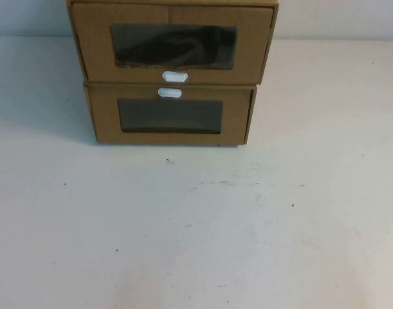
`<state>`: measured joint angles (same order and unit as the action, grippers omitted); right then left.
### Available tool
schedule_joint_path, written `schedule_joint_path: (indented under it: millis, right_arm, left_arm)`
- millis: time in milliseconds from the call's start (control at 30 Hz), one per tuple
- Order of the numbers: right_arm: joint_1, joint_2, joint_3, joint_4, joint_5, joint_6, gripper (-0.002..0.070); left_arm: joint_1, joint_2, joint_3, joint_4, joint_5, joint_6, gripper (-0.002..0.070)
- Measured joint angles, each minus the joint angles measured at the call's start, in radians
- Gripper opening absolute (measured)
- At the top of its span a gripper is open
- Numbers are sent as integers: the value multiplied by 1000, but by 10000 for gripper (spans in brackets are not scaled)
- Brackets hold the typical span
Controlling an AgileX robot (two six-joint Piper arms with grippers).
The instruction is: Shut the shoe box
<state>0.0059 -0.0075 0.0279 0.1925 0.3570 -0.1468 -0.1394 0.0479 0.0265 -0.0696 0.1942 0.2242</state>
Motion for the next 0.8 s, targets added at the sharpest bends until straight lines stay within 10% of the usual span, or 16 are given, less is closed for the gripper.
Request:
schedule_joint_path:
  millis: [800]
  right_arm:
    - [0,-2,0,2,1,0,-11]
  left_arm:
    - [6,-58,0,81,171,-99,-2]
